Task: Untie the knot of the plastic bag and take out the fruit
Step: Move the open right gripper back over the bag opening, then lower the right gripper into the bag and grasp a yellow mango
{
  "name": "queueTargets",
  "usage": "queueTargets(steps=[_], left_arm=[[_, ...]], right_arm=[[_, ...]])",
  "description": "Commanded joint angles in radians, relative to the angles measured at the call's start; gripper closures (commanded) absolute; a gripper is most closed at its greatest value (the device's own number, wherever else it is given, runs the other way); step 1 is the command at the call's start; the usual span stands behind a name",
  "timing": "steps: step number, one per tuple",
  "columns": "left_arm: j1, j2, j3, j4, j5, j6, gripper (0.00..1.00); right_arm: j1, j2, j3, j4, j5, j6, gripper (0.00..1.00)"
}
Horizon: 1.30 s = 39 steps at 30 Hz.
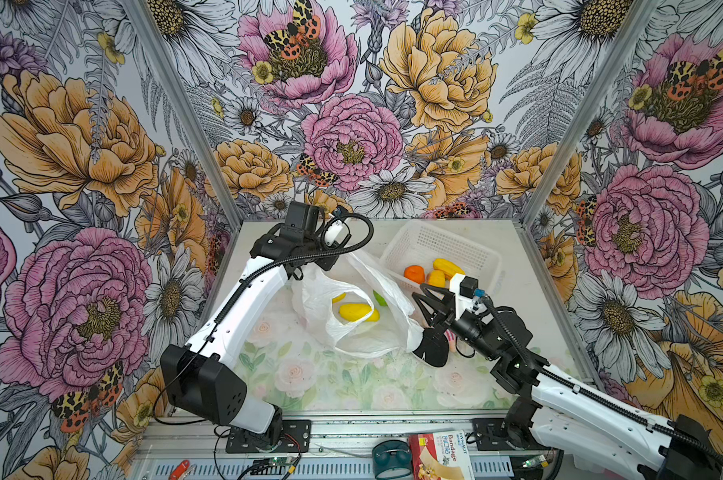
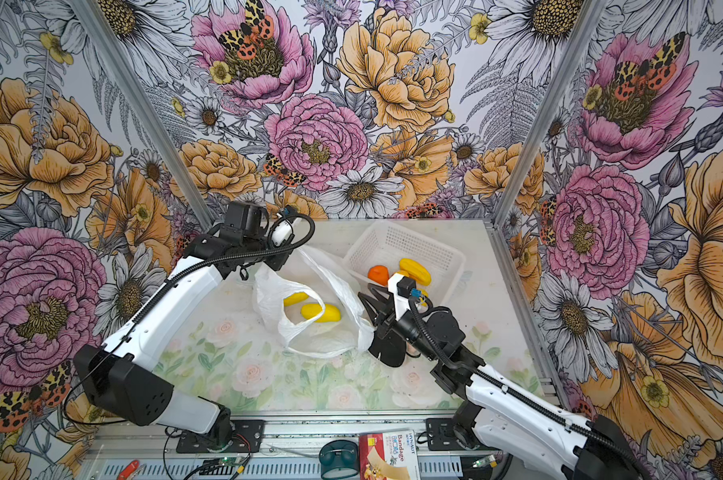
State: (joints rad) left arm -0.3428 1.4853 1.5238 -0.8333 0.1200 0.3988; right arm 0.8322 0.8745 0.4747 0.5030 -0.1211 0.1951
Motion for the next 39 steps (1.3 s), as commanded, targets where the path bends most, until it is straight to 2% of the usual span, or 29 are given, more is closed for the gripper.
queueTargets(steps=[1, 7, 14, 20, 23, 29, 34, 39], left_arm=[[0.004, -0.023, 0.026, 0.018, -0.005, -0.005, 1.00], [0.003, -0.024, 0.026, 0.017, -0.002, -0.003, 1.00], [0.004, -0.026, 0.026, 0.017, -0.001, -0.003, 1.00], [0.004, -0.028, 0.025, 0.017, -0.001, -0.003, 1.00], [0.005, -0.029, 0.025, 0.017, -0.002, -0.004, 1.00], [0.005, -0.028, 0.026, 0.017, 0.000, -0.004, 1.00], [0.004, -0.029, 0.025, 0.017, 0.001, -0.003, 1.00], [0.005, -0.030, 0.026, 0.018, 0.001, -0.003, 1.00]], right_arm=[[0.095, 0.083, 0.090, -0.076, -0.012, -0.190, 0.71], [0.149, 0.280, 0.205, -0.163, 0.043, -0.263, 0.78], [0.143, 0.476, 0.288, -0.185, 0.117, -0.295, 0.80], [0.098, 0.572, 0.314, -0.184, 0.114, -0.293, 0.85], [0.087, 0.566, 0.289, -0.174, 0.089, -0.318, 0.74], [0.084, 0.522, 0.210, -0.123, 0.046, -0.380, 0.60], [0.085, 0.534, 0.214, -0.146, 0.023, -0.401, 0.63], [0.111, 0.690, 0.366, -0.301, 0.053, -0.421, 0.64]])
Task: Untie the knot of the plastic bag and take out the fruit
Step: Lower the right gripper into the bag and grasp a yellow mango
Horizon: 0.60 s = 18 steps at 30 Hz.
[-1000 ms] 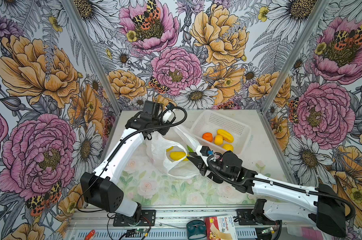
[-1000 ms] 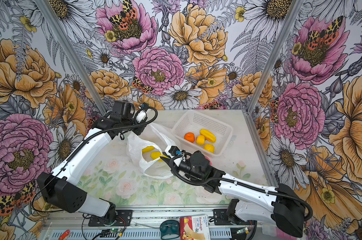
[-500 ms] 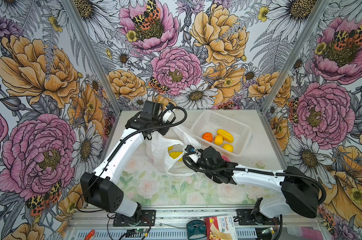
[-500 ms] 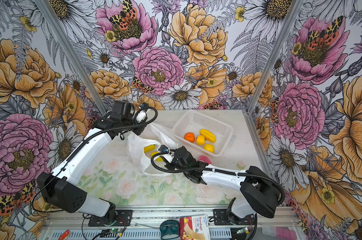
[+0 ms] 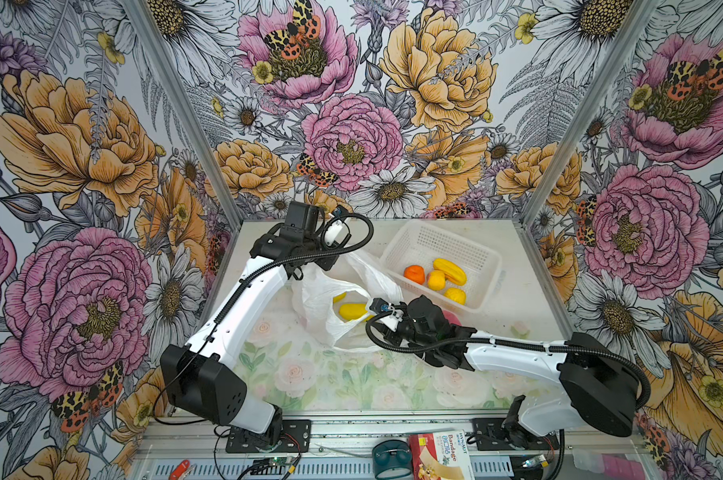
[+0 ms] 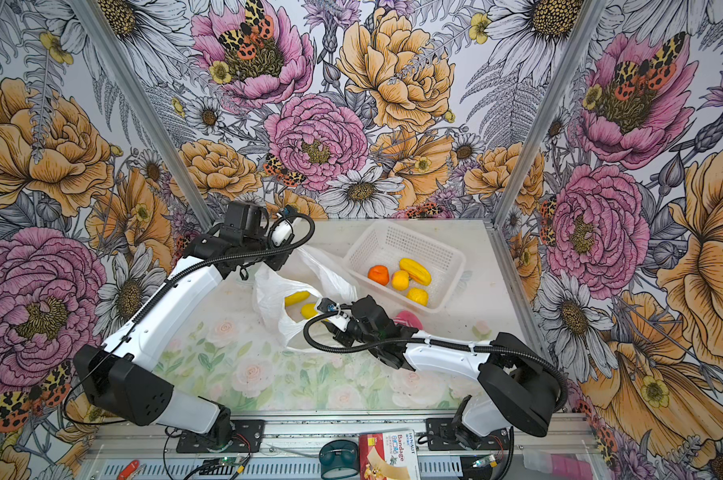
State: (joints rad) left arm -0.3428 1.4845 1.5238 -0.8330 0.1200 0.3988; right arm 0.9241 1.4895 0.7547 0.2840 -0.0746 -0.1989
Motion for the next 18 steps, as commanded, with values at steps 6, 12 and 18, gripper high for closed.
queueTargets(steps=[6, 12, 18], left_arm=[[0.005, -0.024, 0.025, 0.017, 0.001, -0.003, 1.00], [0.003, -0.036, 0.008, 0.018, -0.037, 0.024, 1.00], [0.004, -0.025, 0.009, 0.020, -0.021, 0.026, 1.00]], right_arm=[[0.039, 0.223, 0.218, -0.193, 0.074, -0.033, 0.52], [0.038, 0.350, 0.340, -0.308, 0.191, -0.028, 0.29], [0.025, 0.461, 0.429, -0.361, 0.291, -0.022, 0.24]])
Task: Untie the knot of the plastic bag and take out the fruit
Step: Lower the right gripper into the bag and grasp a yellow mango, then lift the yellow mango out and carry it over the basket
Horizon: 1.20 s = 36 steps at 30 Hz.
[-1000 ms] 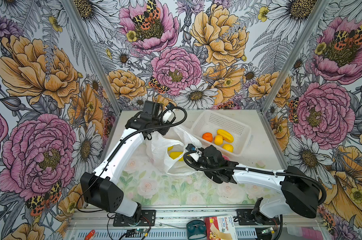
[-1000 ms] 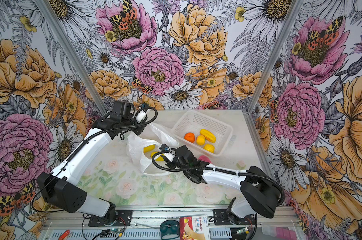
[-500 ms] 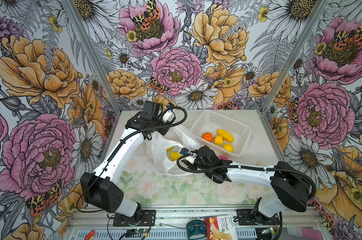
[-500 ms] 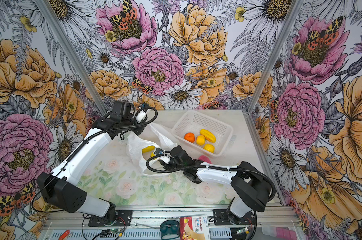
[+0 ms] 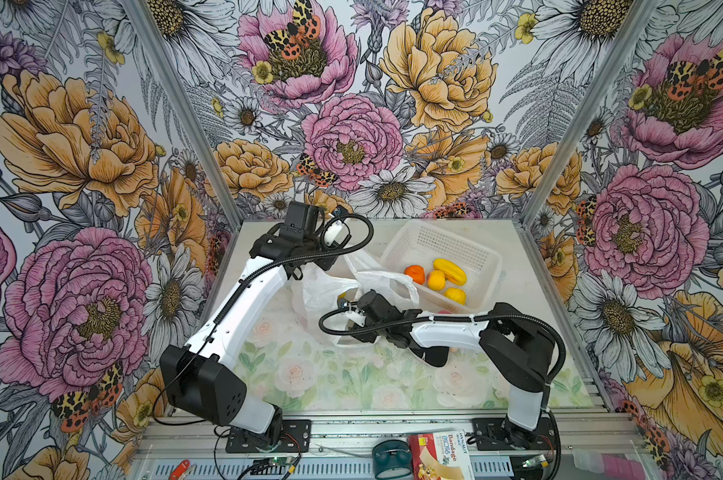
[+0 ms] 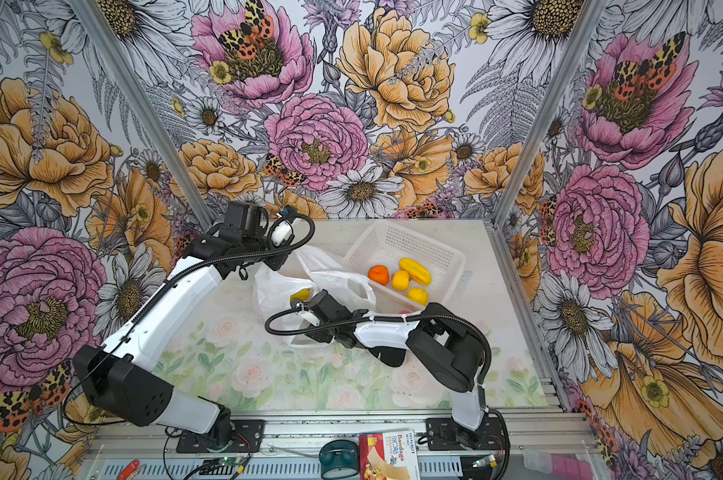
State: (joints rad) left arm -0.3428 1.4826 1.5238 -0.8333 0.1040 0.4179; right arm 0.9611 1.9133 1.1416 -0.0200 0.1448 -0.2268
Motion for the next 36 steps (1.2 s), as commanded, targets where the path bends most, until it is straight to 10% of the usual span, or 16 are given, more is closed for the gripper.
queueTargets(steps=[1, 8, 23, 36], left_arm=[[0.007, -0.033, 0.005, 0.022, 0.005, 0.009, 1.00], [0.032, -0.068, 0.011, 0.029, 0.058, -0.020, 1.00], [0.011, -0.038, 0.018, 0.030, 0.036, -0.025, 1.00], [0.011, -0.036, 0.015, 0.030, -0.001, -0.021, 1.00]], right_arm=[[-0.016, 0.050, 0.053, -0.066, 0.075, 0.006, 0.24], [-0.048, 0.108, 0.105, -0.116, 0.076, 0.014, 0.31], [-0.050, -0.007, 0.063, -0.102, -0.059, 0.081, 0.89], [-0.061, -0.268, -0.143, 0.093, -0.185, 0.136, 0.97]])
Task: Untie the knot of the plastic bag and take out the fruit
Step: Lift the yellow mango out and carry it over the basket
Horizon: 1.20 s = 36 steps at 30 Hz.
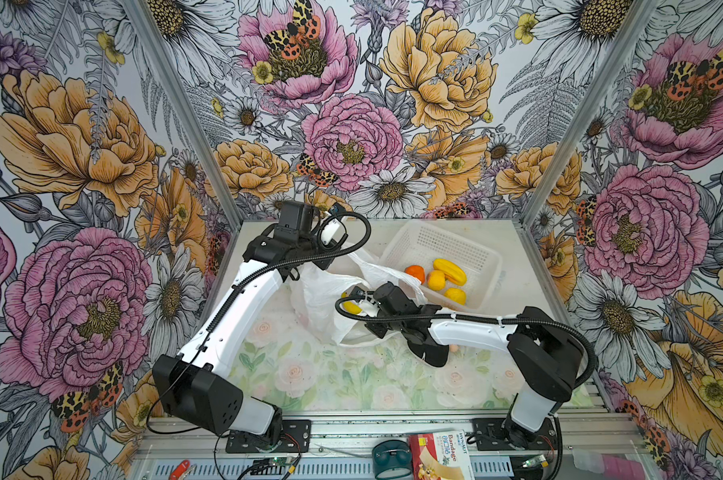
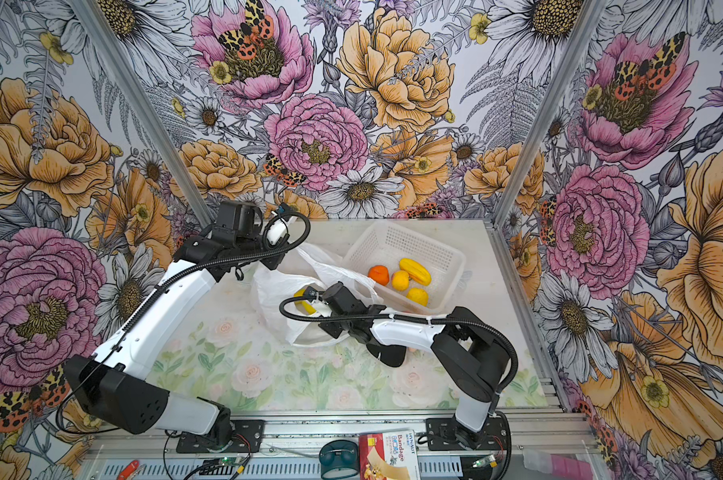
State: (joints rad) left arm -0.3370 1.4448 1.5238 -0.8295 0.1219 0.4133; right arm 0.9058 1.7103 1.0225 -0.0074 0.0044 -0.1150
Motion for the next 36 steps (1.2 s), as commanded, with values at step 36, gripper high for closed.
queueTargets(steps=[36], left_arm=[[-0.041, -0.008, 0.009, 0.028, -0.060, -0.003, 1.00]], right_arm=[[-0.285, -0.897, -0.534, 0.373, 0.309, 0.525, 1.00]])
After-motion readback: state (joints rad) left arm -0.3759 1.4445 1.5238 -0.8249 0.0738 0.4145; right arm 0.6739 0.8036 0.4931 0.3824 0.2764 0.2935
